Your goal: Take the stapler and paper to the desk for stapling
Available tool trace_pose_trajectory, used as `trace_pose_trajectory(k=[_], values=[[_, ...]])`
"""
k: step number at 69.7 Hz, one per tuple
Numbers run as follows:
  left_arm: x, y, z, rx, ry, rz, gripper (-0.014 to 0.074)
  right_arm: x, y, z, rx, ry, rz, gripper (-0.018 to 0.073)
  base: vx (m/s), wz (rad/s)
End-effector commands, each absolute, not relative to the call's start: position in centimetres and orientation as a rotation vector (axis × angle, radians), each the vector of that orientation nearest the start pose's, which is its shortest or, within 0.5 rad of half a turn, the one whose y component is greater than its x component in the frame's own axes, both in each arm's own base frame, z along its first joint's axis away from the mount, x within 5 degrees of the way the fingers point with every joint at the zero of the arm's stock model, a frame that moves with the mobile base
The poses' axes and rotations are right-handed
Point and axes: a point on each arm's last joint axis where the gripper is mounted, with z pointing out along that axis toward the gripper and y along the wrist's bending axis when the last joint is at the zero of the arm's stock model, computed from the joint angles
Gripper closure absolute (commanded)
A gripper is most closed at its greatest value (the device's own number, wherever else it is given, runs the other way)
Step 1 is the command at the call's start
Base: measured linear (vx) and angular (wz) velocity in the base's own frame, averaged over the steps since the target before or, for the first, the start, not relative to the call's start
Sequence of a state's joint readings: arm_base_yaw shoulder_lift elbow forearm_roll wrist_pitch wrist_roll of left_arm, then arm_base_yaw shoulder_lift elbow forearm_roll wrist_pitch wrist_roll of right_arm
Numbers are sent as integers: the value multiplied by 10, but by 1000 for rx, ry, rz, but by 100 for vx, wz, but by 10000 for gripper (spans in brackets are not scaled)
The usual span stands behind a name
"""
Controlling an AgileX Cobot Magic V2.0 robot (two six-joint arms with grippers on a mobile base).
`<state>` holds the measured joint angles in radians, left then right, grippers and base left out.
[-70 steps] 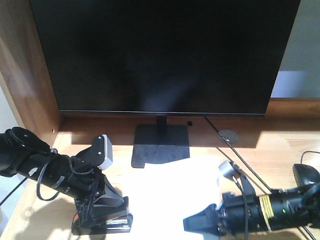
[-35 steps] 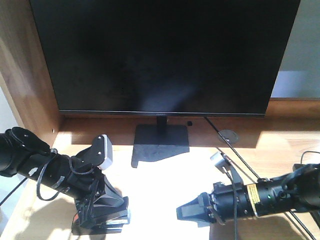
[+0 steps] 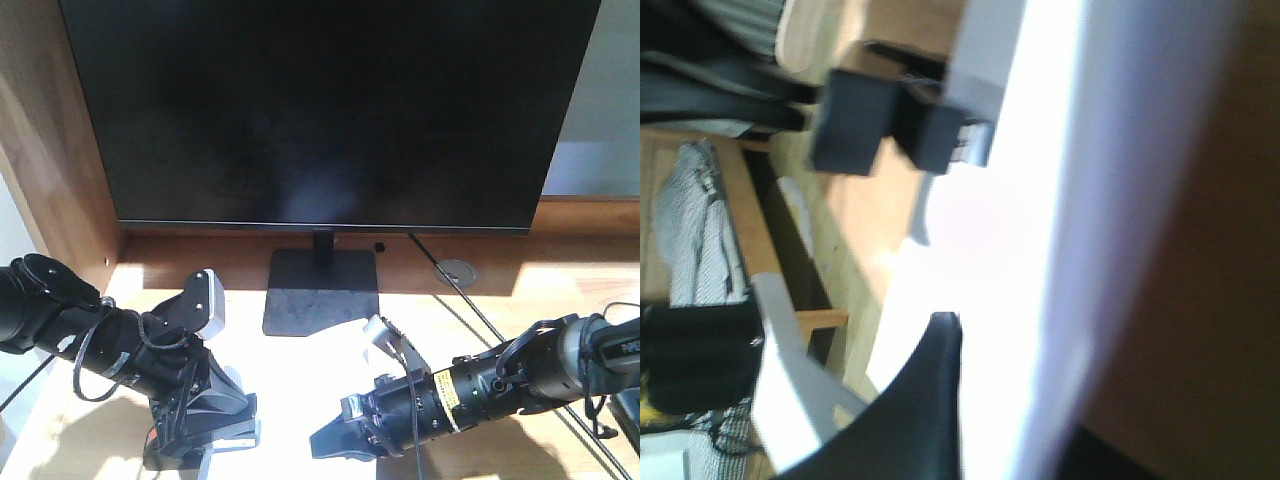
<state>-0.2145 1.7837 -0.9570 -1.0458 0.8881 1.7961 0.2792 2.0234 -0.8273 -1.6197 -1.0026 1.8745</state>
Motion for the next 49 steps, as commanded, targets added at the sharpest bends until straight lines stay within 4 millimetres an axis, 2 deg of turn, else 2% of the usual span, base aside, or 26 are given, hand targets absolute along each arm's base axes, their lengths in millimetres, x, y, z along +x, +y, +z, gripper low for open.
trace_pose_trajectory(k=[1, 13, 49], values=[[297, -132, 193, 1470, 1959, -789, 603, 282, 160, 114, -359, 2569, 1503, 561, 0, 0], [297, -132, 193, 1470, 1959, -789, 603, 285, 157, 110, -321, 2608, 1410, 561, 0, 0], [297, -132, 193, 1470, 1959, -789, 603, 287, 157, 111, -283, 2589, 1417, 561, 0, 0]])
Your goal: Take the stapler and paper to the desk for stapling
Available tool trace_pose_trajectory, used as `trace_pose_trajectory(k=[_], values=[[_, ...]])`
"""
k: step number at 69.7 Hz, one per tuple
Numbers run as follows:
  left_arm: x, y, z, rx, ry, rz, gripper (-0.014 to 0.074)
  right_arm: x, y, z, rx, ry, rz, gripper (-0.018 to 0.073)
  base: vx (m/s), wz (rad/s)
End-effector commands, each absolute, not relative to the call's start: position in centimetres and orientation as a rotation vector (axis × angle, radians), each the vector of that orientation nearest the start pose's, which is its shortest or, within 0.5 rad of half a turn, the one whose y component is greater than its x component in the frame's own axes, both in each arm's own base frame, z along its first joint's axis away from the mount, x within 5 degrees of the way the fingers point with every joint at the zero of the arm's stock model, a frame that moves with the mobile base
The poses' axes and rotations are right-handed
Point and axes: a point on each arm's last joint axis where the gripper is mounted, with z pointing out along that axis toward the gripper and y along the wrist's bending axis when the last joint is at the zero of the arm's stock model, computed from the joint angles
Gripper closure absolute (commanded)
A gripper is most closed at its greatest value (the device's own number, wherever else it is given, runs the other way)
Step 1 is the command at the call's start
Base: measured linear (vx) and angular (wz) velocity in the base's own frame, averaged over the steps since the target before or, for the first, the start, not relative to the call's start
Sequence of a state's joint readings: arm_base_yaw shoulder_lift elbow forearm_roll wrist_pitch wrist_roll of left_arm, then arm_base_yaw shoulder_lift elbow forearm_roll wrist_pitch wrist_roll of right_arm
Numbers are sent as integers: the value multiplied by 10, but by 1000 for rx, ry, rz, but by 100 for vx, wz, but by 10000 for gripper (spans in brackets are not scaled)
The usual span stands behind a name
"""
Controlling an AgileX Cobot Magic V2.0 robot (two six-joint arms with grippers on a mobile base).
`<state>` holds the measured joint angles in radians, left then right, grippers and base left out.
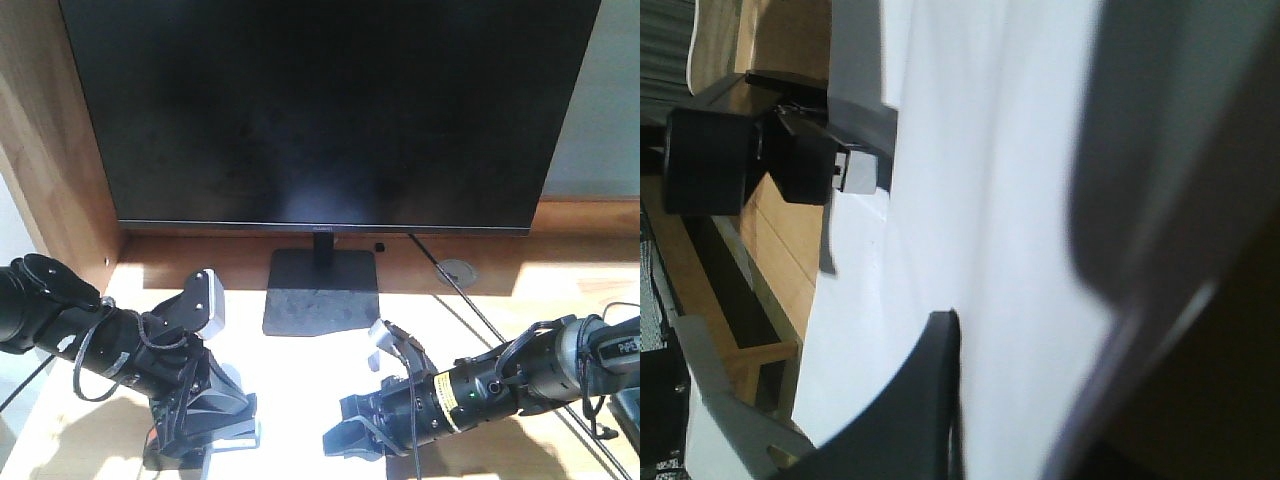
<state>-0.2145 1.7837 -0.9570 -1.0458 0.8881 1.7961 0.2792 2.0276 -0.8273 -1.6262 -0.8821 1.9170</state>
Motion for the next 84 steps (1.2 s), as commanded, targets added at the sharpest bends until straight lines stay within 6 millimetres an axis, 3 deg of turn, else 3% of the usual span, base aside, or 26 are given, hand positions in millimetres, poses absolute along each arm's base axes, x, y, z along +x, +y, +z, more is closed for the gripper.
trace_pose_trajectory(k=[1, 56, 84], values=[[297, -132, 193, 1470, 1959, -789, 603, 287, 157, 111, -284, 2589, 1417, 561, 0, 0], [299, -132, 191, 1466, 1959, -771, 603, 288, 158, 111, -266, 2579, 1423, 561, 0, 0], [304, -132, 143, 1497, 2083, -857, 603, 288, 158, 111, -266, 2579, 1423, 561, 0, 0]])
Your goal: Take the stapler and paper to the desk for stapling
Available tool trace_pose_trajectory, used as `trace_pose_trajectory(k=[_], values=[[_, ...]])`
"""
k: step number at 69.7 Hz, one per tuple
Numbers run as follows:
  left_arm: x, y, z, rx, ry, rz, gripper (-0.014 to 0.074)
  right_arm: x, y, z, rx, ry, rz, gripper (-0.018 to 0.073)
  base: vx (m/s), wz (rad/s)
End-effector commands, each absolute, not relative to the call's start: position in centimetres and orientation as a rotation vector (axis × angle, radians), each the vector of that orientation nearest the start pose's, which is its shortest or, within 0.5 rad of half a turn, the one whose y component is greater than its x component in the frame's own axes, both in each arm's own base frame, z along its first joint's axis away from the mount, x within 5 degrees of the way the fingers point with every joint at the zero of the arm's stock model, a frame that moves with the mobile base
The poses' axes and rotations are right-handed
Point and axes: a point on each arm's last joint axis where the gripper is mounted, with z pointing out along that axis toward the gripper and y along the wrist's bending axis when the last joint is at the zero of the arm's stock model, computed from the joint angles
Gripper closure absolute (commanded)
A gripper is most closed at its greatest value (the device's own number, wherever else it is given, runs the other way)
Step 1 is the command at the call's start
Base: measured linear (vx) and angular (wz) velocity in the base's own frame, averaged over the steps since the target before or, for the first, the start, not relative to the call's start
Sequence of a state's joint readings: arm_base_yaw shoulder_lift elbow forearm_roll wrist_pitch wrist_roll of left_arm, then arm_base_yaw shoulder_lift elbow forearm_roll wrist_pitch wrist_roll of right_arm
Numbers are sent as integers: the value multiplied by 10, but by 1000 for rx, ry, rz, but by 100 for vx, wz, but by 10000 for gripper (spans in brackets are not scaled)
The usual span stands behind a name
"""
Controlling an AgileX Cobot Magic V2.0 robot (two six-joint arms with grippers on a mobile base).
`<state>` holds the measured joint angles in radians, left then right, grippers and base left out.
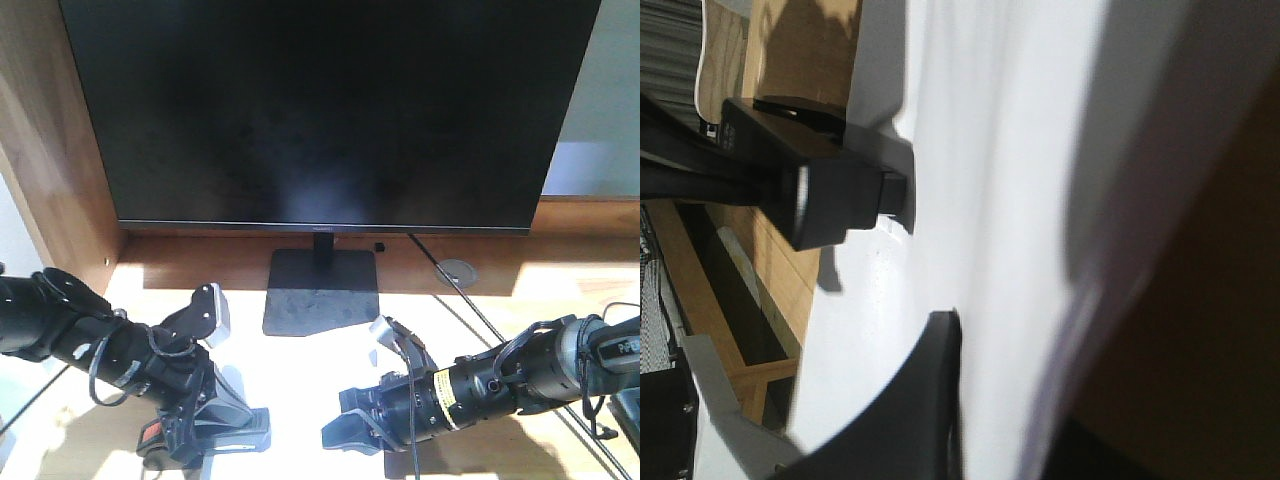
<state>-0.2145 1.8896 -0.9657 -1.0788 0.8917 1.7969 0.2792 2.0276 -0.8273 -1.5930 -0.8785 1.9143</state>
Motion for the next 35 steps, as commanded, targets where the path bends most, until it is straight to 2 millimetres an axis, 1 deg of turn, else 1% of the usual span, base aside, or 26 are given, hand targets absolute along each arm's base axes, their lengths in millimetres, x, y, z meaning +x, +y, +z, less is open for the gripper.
trace_pose_trajectory(k=[1, 9, 35], values=[[304, -132, 142, 1499, 2085, -857, 603, 288, 158, 111, -266, 2579, 1423, 561, 0, 0], [303, -131, 134, 1535, 2101, -860, 603, 288, 158, 111, -266, 2579, 1424, 561, 0, 0], [303, -130, 134, 1548, 2101, -856, 603, 288, 158, 111, -267, 2578, 1427, 561, 0, 0]])
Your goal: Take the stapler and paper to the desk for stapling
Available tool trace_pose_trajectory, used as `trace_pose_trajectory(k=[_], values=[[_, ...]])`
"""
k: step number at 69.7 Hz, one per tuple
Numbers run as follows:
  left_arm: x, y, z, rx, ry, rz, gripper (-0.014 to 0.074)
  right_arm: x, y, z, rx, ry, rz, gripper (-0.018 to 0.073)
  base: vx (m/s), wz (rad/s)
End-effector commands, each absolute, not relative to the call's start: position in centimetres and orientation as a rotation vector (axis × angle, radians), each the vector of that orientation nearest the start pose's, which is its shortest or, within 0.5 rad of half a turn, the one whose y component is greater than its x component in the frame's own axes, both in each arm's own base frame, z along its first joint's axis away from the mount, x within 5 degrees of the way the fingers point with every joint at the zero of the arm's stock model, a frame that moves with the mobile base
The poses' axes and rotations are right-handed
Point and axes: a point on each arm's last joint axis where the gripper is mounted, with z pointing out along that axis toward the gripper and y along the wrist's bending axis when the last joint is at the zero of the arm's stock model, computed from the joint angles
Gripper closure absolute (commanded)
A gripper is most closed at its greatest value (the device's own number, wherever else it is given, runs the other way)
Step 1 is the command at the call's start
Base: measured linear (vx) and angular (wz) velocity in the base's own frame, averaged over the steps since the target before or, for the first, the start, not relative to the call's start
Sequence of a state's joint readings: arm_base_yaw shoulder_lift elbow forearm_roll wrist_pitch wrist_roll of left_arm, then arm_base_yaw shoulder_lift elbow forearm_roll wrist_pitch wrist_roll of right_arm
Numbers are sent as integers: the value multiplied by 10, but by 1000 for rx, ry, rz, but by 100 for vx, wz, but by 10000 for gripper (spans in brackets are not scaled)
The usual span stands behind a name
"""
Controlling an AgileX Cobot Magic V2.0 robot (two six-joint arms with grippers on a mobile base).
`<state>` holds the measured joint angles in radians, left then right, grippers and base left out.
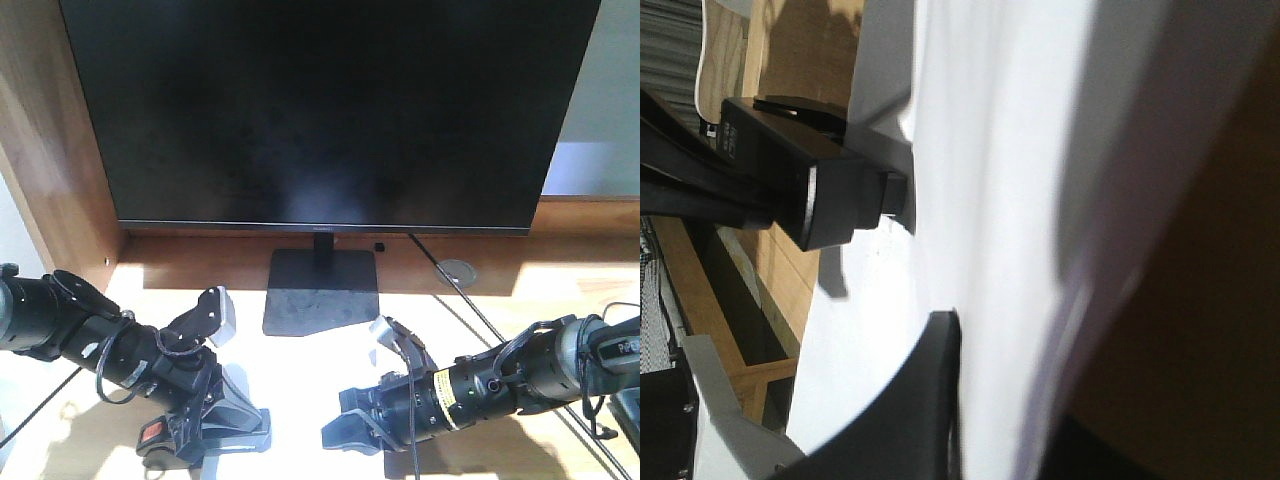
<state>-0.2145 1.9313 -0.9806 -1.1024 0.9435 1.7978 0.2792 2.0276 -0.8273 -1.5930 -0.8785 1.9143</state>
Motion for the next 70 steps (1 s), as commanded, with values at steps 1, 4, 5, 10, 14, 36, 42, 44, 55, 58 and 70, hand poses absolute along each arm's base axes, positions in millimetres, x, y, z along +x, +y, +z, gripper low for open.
trace_pose_trajectory(k=[1, 4, 5, 10, 14, 36, 42, 44, 55, 58, 70], values=[[303, -130, 134, 1548, 2101, -856, 603, 288, 158, 111, -267, 2578, 1427, 561, 0, 0], [303, -130, 134, 1547, 2101, -858, 603, 288, 158, 111, -267, 2578, 1427, 561, 0, 0], [303, -130, 134, 1548, 2101, -860, 603, 288, 158, 111, -267, 2578, 1427, 561, 0, 0], [302, -131, 134, 1547, 2099, -867, 603, 288, 158, 111, -267, 2578, 1427, 561, 0, 0], [301, -131, 136, 1548, 2093, -879, 603, 288, 158, 111, -267, 2578, 1427, 561, 0, 0], [294, -131, 183, 1552, 1971, -813, 603, 288, 158, 111, -267, 2578, 1427, 561, 0, 0], [287, -129, 215, 1546, 1888, -740, 603, 288, 158, 112, -268, 2578, 1428, 559, 0, 0], [285, -129, 219, 1545, 1876, -730, 603, 288, 158, 112, -268, 2578, 1428, 559, 0, 0], [281, -127, 236, 1536, 1830, -676, 603, 288, 158, 111, -265, 2580, 1420, 544, 0, 0], [280, -127, 239, 1533, 1824, -666, 603, 288, 157, 111, -271, 2578, 1416, 529, 0, 0], [279, -126, 242, 1531, 1815, -656, 603, 288, 158, 112, -345, 2545, 1405, 383, 0, 0]])
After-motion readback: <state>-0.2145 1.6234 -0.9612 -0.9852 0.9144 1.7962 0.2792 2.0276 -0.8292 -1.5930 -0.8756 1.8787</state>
